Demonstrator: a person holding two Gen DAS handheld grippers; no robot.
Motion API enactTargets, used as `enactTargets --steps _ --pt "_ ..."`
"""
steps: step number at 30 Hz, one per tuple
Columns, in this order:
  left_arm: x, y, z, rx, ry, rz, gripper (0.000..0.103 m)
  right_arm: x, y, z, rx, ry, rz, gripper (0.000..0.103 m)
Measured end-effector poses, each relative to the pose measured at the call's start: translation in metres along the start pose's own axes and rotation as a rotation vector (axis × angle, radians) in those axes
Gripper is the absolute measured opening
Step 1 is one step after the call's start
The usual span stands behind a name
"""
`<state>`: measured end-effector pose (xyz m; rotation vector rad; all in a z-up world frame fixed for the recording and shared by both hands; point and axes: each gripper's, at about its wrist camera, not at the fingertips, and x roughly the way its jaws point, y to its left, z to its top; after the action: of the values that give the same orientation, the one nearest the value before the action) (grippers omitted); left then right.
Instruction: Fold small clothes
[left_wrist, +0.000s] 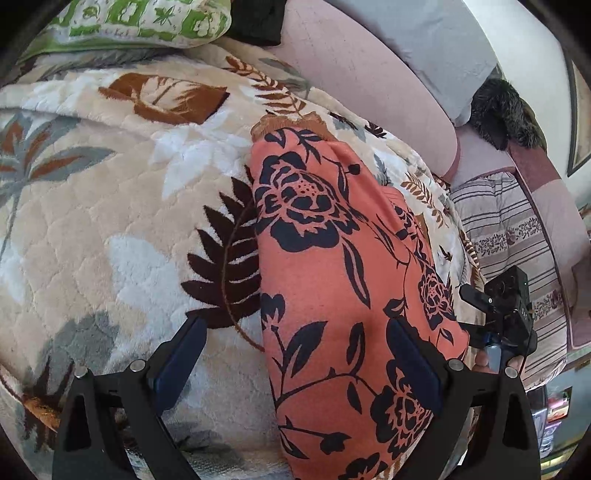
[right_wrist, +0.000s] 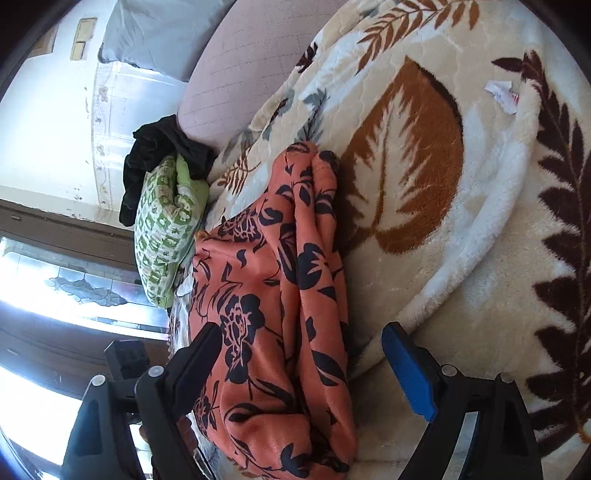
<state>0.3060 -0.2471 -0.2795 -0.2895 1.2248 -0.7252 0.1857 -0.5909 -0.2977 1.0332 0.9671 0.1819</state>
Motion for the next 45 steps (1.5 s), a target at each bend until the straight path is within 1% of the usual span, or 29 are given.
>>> enactTargets --steps 2,4,5,7,8,9,10,13,14,15,16,17,18,20,23,28,30,33,36,41,45 --pt "0.005 0.0 -0.002 -0.001 0.018 -0.006 0.098 0.003 0.0 -0.002 -0.001 0.001 0.008 0.09" --pt "0.006 -0.005 -0.003 0.021 0.015 0.004 0.098 0.006 0.002 -0.003 -0.011 0.0 0.011 0.089" --pt "0.007 -0.007 -0.004 0.03 0.021 -0.004 0.098 0.008 0.004 -0.004 -0.015 0.003 0.016 0.089" --pt "0.01 -0.01 -0.006 0.031 0.035 -0.029 0.098 0.019 0.008 -0.006 -0.019 0.026 0.036 0.084" --pt "0.011 -0.011 -0.007 0.032 0.037 -0.033 0.098 0.024 0.01 -0.008 -0.03 0.032 0.028 0.081" --pt "0.011 -0.013 -0.008 0.038 0.037 -0.033 0.098 0.027 0.015 -0.01 -0.056 0.021 0.01 0.08" --pt "0.012 -0.016 -0.009 0.049 0.034 -0.032 0.098 0.03 0.02 -0.012 -0.077 0.02 0.012 0.08" --pt "0.012 -0.023 -0.011 0.073 0.02 -0.038 0.096 0.04 0.026 -0.018 -0.092 0.004 0.012 0.079" --pt "0.012 -0.025 -0.013 0.088 0.016 -0.045 0.088 0.042 0.029 -0.02 -0.104 -0.004 0.006 0.078" --pt "0.012 -0.029 -0.014 0.107 0.011 -0.018 0.086 0.043 0.031 -0.021 -0.11 -0.009 0.005 0.072" --pt "0.013 -0.032 -0.014 0.128 0.002 0.013 0.079 0.045 0.03 -0.022 -0.103 -0.008 0.009 0.067" --pt "0.012 -0.033 -0.015 0.145 -0.008 0.032 0.07 0.047 0.03 -0.023 -0.093 -0.007 0.015 0.058" --pt "0.012 -0.032 -0.015 0.149 -0.018 0.041 0.065 0.047 0.03 -0.023 -0.09 -0.018 0.01 0.056" --pt "0.006 -0.03 -0.012 0.14 -0.039 0.032 0.052 0.046 0.036 -0.025 -0.109 -0.035 -0.009 0.053" --pt "-0.002 -0.031 -0.01 0.163 -0.064 0.041 0.046 0.041 0.051 -0.026 -0.154 -0.065 -0.032 0.048" --pt "-0.017 -0.044 -0.012 0.226 -0.11 0.097 0.044 0.03 0.088 -0.036 -0.252 -0.115 -0.044 0.045" --pt "-0.03 -0.045 -0.013 0.234 -0.136 0.103 0.044 0.026 0.1 -0.042 -0.281 -0.133 -0.051 0.045" --pt "-0.05 -0.047 -0.015 0.238 -0.154 0.106 0.044 0.017 0.114 -0.051 -0.297 -0.155 -0.035 0.045" --pt "-0.066 -0.053 -0.022 0.253 -0.171 0.135 0.044 0.012 0.124 -0.062 -0.3 -0.165 -0.02 0.045" --pt "-0.09 -0.049 -0.047 0.255 -0.189 0.186 0.044 0.012 0.138 -0.084 -0.297 -0.151 -0.002 0.045" --pt "-0.094 -0.034 -0.076 0.223 -0.15 0.237 0.045 0.022 0.144 -0.104 -0.321 -0.118 -0.012 0.044"
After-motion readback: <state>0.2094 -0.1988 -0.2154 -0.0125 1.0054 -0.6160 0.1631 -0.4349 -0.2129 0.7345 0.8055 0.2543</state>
